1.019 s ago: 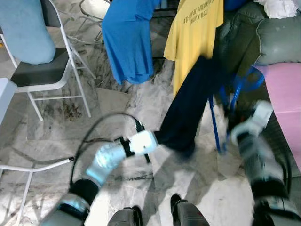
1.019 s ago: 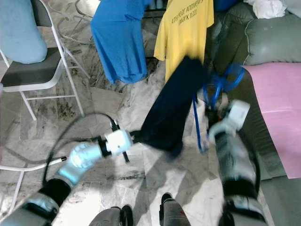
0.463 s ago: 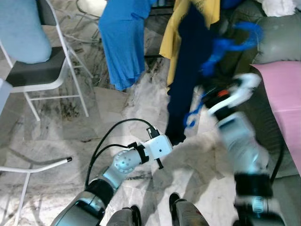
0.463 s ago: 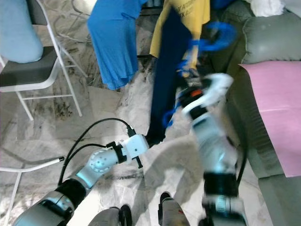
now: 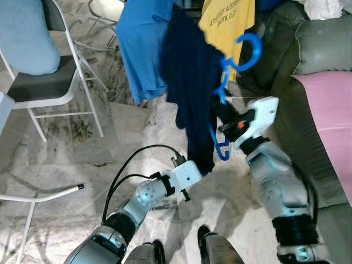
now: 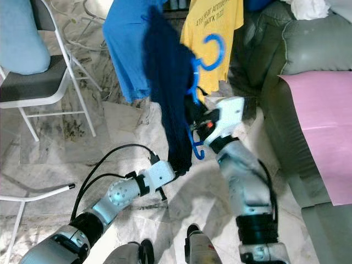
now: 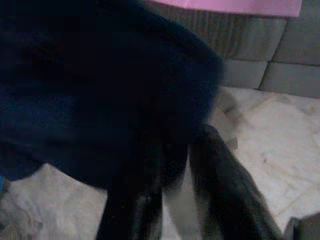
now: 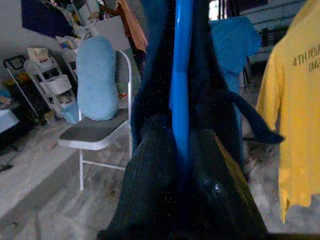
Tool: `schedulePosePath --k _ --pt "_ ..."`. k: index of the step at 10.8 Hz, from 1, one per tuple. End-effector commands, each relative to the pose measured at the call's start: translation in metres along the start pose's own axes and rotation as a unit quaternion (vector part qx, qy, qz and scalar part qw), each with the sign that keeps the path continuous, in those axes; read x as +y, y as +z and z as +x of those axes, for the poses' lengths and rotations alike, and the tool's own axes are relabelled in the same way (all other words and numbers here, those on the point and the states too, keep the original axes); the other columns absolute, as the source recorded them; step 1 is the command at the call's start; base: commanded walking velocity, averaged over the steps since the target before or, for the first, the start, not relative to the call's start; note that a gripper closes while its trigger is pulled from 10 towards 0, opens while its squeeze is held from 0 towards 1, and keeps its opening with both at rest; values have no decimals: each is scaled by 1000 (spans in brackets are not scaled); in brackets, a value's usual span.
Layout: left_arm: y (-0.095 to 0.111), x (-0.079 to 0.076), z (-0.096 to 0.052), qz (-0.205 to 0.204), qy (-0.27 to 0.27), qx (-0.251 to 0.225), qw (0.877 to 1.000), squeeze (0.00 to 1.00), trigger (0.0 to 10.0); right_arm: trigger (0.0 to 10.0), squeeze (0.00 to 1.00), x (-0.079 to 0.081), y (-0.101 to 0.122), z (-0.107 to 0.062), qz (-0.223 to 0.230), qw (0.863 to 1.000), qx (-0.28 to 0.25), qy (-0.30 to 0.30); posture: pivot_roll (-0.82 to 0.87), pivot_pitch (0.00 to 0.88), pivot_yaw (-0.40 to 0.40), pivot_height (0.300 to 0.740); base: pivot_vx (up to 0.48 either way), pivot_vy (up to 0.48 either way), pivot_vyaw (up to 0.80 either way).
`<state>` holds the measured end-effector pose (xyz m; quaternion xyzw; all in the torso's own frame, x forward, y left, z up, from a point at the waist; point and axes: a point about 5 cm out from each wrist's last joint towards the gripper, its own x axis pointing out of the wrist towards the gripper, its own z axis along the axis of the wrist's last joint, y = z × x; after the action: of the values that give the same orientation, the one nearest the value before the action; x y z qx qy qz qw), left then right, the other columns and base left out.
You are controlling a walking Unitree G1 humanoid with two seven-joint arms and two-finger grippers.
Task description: Hang hanger
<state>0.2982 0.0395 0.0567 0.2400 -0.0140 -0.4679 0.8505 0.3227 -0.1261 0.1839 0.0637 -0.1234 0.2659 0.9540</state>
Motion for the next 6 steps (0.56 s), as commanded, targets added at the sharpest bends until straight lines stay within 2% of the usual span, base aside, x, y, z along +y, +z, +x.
schedulePosePath --k 1,3,4,5,6 --pt "-13 -7 -7 -10 -5 27 1000 1000 10000 10000 0 8 13 0 -31 999 -39 19 -98 243 90 740 0 0 0" --pt "-18 -5 -13 -29 6 29 999 1000 10000 10000 0 2 0 -9 -72 997 -27 -21 -93 248 88 740 0 0 0" --pt "-22 -8 -16 -36 1 35 999 1000 10000 10000 0 0 -2 -10 -75 996 -27 -34 -90 246 90 740 0 0 0" --pt "-23 -10 -17 -35 0 33 999 1000 10000 10000 0 0 -4 -10 -93 994 -31 -40 -89 242 92 740 0 0 0" --pt "-23 -9 -18 -30 6 29 999 1000 10000 10000 0 1 -4 -10 -93 994 -39 -34 -88 238 94 740 0 0 0"
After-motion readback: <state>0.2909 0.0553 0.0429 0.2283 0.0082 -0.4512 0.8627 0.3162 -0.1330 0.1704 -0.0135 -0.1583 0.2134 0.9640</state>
